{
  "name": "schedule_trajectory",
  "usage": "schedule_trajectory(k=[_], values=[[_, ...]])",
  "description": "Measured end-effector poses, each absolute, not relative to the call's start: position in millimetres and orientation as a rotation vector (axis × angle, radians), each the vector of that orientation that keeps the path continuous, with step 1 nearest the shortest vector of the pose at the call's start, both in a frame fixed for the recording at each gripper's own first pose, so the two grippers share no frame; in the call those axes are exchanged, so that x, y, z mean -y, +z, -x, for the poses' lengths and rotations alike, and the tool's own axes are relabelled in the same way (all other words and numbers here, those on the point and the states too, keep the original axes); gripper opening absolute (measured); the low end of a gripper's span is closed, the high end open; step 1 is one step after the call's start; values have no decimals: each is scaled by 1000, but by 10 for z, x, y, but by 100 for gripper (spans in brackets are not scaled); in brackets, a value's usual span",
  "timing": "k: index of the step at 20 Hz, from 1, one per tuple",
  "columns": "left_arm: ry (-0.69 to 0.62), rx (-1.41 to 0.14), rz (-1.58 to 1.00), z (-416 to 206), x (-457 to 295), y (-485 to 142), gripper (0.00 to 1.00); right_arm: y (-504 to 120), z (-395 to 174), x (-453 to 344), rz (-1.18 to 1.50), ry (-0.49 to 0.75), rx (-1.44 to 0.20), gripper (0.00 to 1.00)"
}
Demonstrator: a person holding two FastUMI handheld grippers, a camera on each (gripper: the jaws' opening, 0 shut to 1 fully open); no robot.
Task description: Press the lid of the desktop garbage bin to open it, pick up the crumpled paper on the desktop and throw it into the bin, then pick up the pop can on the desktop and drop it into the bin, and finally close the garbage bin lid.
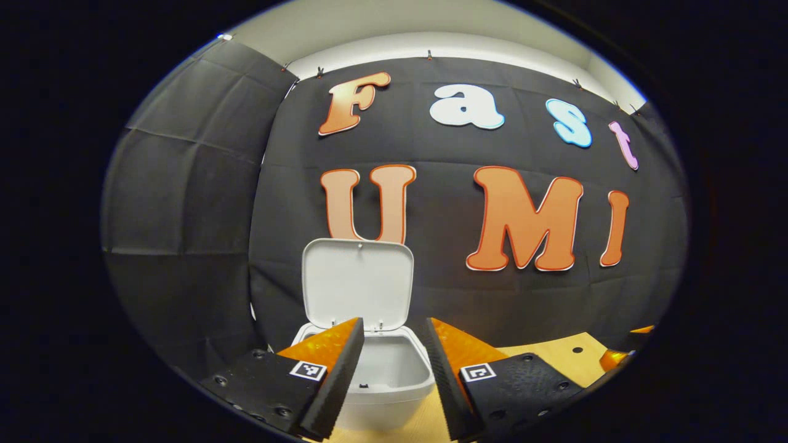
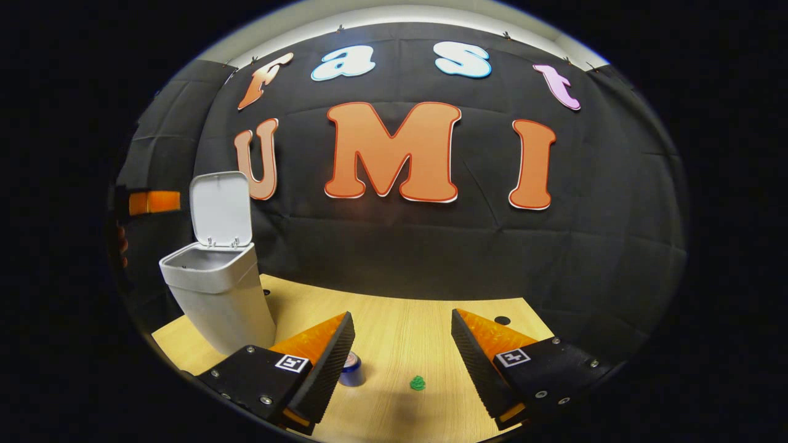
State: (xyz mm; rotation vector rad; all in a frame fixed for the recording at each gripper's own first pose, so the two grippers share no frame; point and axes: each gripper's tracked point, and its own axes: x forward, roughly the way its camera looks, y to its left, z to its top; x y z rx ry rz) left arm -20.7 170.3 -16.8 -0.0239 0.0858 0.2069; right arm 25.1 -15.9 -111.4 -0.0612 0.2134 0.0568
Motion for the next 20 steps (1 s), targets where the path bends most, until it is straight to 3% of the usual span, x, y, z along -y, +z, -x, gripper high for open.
schedule_trajectory(k=[4, 12, 20], values=[[117, -32, 25, 376, -1230, 79, 89, -1592, -292, 246, 73, 49, -272, 94], [61, 42, 45, 732, -694, 396, 87, -2730, -589, 363, 111, 32, -496, 95], [139, 18, -21, 1072, -766, 439, 89, -3481, -804, 438, 142, 30, -651, 96]])
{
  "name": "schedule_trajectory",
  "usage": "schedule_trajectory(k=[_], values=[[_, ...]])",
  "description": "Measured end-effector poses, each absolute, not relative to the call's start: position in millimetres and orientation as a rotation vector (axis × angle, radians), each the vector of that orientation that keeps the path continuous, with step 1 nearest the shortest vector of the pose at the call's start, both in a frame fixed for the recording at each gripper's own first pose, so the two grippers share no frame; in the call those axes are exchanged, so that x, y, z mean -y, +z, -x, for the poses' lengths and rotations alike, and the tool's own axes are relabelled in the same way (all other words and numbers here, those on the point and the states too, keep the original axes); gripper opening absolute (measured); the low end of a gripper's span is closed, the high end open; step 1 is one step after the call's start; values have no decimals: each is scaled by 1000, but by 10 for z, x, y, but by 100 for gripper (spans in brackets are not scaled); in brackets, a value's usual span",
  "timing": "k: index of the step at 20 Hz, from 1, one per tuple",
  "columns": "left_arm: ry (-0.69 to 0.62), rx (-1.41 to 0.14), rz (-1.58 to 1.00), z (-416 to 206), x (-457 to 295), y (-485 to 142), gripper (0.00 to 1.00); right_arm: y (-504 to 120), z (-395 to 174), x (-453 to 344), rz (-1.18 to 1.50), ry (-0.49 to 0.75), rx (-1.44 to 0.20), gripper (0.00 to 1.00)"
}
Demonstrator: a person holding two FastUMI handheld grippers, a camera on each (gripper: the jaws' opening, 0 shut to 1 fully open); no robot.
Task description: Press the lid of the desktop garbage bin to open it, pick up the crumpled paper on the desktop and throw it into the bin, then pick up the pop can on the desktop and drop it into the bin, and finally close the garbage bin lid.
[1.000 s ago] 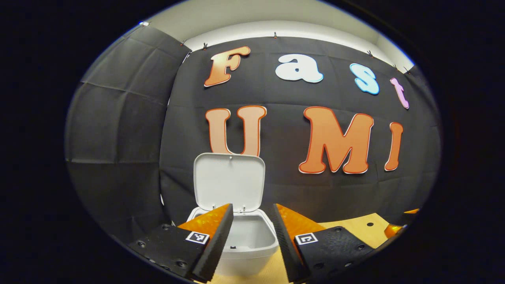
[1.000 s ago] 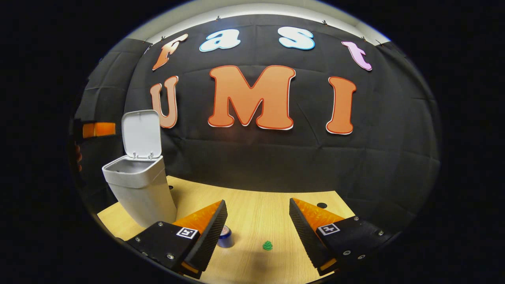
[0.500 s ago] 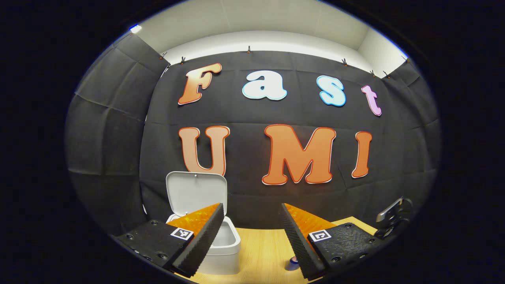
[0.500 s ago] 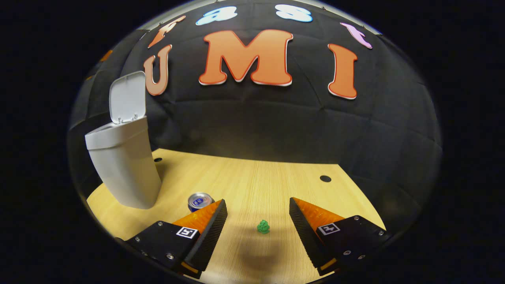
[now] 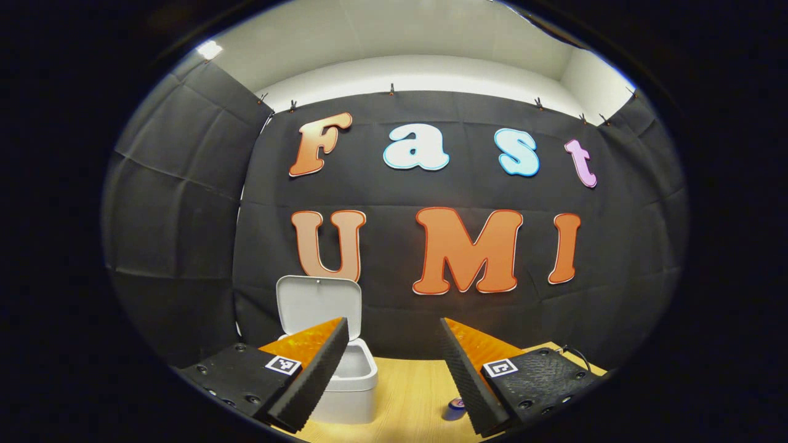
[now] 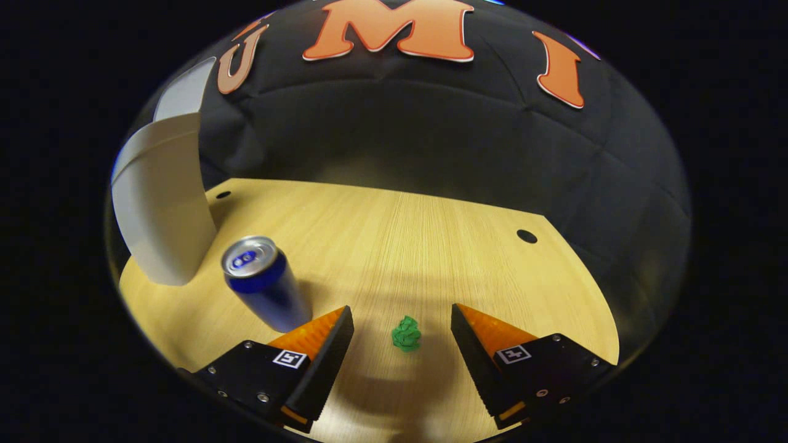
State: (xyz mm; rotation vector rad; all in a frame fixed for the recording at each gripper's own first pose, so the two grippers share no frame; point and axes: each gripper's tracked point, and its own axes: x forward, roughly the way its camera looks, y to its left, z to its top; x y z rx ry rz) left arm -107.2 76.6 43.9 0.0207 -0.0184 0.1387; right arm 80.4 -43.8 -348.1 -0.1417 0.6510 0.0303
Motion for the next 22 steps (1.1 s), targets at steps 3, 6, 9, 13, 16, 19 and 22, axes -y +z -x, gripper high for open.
schedule_trajectory(k=[3, 6, 9, 13, 16, 19, 22], values=[[164, -14, -24, 1145, -820, 358, 89, -3657, -862, 498, 115, -1, -698, 95], [181, -42, -20, 1164, -876, 263, 89, -3918, -807, 497, 129, -6, -775, 87], [175, -69, -18, 1120, -868, 172, 89, -3992, -693, 411, 124, 37, -812, 65], [141, -89, -12, 1036, -815, 80, 92, -3857, -736, 368, 105, 40, -769, 28], [126, -88, 0, 975, -842, 60, 92, -3631, -754, 413, 57, 43, -734, 12], [123, -88, 20, 954, -907, 39, 92, -3185, -757, 419, 6, 50, -663, 21], [129, -86, 47, 917, -1023, -11, 89, -2569, -812, 278, -35, 84, -555, 21]])
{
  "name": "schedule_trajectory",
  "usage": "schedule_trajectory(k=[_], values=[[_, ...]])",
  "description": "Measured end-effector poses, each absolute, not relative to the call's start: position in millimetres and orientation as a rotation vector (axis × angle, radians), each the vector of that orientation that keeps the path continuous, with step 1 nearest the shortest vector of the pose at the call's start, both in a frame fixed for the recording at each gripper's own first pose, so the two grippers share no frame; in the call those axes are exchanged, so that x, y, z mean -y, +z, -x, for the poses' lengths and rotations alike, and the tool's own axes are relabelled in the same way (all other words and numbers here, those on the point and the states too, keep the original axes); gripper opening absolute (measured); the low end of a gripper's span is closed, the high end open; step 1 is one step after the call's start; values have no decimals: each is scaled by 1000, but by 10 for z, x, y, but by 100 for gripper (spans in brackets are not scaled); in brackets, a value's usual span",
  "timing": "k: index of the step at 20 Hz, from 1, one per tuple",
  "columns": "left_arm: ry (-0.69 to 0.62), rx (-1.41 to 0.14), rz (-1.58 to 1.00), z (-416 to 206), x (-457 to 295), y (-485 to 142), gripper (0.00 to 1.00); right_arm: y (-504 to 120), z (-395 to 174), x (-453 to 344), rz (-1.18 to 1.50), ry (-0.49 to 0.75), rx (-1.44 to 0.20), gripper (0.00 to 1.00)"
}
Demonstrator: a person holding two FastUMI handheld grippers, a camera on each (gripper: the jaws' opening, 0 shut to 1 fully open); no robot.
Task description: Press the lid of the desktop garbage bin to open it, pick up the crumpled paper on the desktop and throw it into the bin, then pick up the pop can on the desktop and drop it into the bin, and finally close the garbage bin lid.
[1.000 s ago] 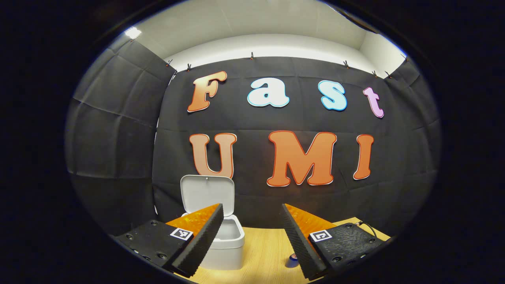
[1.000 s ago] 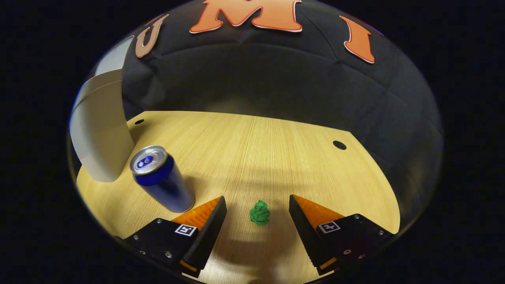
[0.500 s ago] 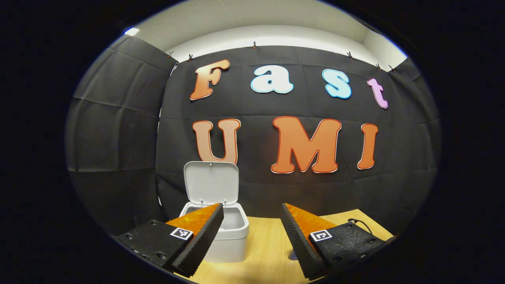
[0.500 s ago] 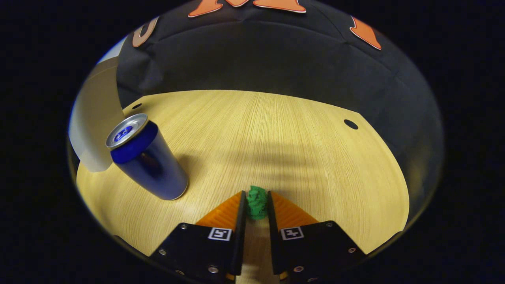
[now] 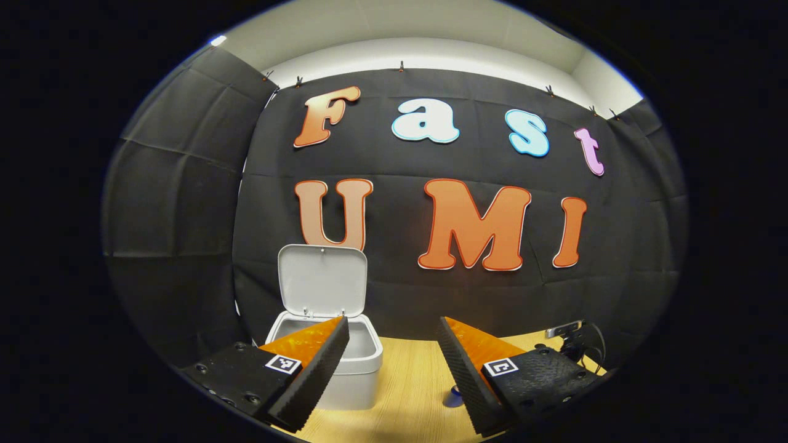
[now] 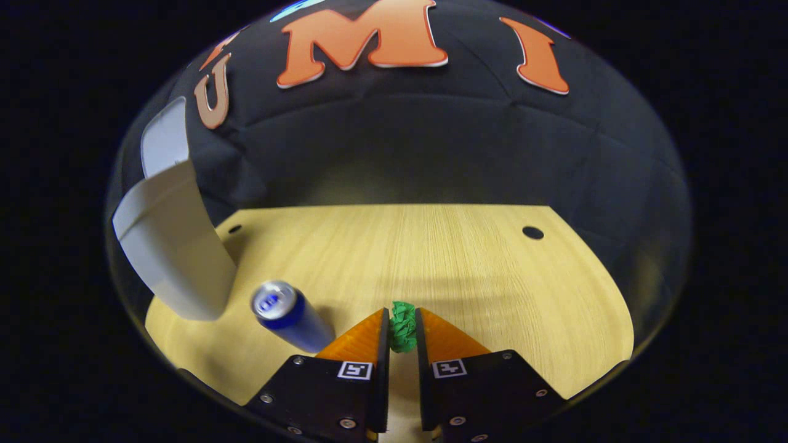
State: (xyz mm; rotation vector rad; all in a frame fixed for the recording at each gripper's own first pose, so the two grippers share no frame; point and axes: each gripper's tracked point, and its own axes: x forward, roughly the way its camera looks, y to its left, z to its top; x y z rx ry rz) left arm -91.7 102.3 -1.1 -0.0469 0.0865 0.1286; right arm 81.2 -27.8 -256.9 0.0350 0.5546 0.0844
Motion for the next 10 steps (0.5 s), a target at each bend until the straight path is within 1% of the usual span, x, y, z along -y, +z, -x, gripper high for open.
schedule_trajectory(k=[1, 3, 4, 5, 7, 10], values=[[132, -87, 58, 926, -1073, -16, 92, -2312, -850, 168, -42, 107, -507, 21], [144, -81, 74, 939, -1174, -33, 92, -1801, -900, -80, -56, 169, -413, 21], [153, -76, 79, 945, -1236, -29, 89, -1569, -937, -254, -57, 205, -372, 21], [162, -69, 83, 976, -1299, -19, 92, -1355, -960, -444, -56, 244, -331, 21], [182, -56, 86, 1036, -1427, 10, 92, -887, -974, -875, -59, 327, -255, 21], [226, -32, 81, 1191, -1677, 52, 92, -397, -1006, -1533, -82, 445, -180, 20]])
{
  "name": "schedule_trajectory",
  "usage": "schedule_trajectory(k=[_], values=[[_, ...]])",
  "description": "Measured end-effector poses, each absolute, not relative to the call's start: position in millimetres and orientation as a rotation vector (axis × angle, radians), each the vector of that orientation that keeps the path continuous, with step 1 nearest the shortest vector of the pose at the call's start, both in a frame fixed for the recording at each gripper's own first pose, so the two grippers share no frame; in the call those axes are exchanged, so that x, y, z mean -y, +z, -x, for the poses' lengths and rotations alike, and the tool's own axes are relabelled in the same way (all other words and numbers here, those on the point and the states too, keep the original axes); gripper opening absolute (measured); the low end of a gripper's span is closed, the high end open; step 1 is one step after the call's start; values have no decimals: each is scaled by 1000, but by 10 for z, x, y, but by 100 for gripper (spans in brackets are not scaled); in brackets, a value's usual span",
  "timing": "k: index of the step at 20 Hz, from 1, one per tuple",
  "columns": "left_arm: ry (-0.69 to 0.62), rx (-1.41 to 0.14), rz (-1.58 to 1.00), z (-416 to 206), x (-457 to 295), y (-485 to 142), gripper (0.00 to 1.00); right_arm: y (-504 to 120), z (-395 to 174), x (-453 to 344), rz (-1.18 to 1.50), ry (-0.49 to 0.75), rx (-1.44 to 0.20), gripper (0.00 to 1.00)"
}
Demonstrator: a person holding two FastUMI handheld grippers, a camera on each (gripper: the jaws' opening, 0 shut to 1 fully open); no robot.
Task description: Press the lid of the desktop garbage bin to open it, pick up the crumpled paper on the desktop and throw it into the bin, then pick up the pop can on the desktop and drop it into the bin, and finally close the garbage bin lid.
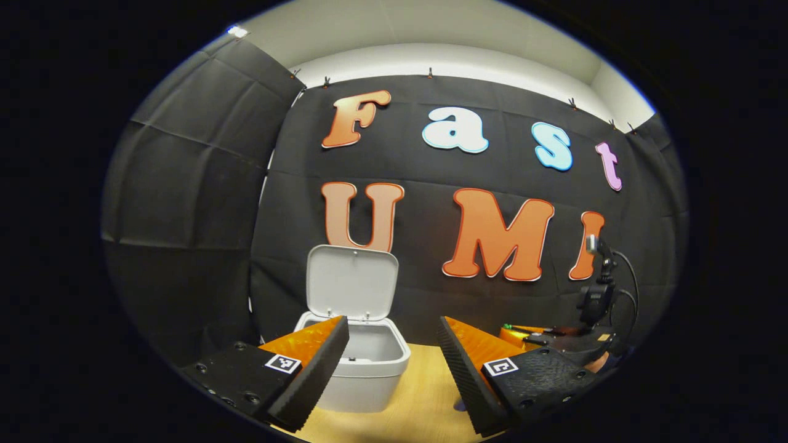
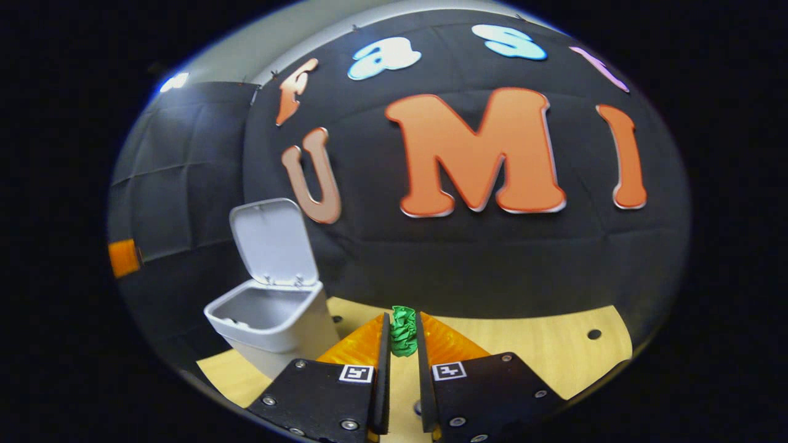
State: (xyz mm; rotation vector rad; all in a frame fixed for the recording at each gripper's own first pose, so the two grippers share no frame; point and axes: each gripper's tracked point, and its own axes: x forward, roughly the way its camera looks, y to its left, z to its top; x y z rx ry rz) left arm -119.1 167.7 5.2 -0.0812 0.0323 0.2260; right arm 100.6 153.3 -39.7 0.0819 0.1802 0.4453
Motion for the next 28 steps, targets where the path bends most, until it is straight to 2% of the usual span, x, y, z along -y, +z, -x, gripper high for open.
schedule_trajectory(k=[2, 4, 5, 7, 12, 13, 16, 17, 18, 19, 22, 23, 24, 25, 26, 27, 28], values=[[267, -20, 72, 1315, -1882, 80, 89, -263, -952, -1941, -84, 512, -161, 20], [310, -13, 64, 1436, -2082, 82, 92, -270, -911, -2343, -76, 567, -165, 20], [332, -11, 66, 1514, -2174, 74, 89, -308, -912, -2537, -76, 593, -181, 20], [369, -9, 82, 1648, -2327, 53, 92, -326, -976, -2869, -78, 625, -206, 20], [452, 10, 62, 1912, -2614, 92, 89, -277, -1062, -3405, -70, 664, -175, 20], [466, 14, 54, 1956, -2645, 111, 92, -300, -1077, -3463, -68, 662, -176, 19], [487, 12, 51, 2042, -2706, 99, 92, -468, -1078, -3582, -39, 657, -209, 21], [490, 10, 51, 2061, -2705, 94, 89, -499, -1068, -3606, -28, 661, -211, 11], [492, 7, 53, 2061, -2711, 73, 89, -497, -1045, -3653, -27, 679, -207, 27], [489, 6, 55, 2056, -2710, 78, 89, -462, -989, -3707, -44, 717, -194, 31], [472, 8, 52, 2013, -2639, 87, 92, -304, -943, -3704, -32, 732, -124, 82], [452, 21, 55, 1978, -2575, 132, 89, -268, -930, -3666, -18, 732, -106, 78], [434, 26, 54, 1949, -2518, 134, 90, -239, -907, -3620, -5, 729, -89, 97], [418, 24, 48, 1911, -2466, 127, 90, -196, -892, -3541, 3, 719, -75, 89], [401, 22, 42, 1857, -2400, 110, 93, -156, -878, -3445, 2, 705, -61, 100], [380, 22, 42, 1807, -2332, 97, 92, -114, -867, -3332, -2, 690, -49, 93], [362, 20, 43, 1757, -2269, 93, 94, -86, -860, -3200, -6, 673, -41, 94]])
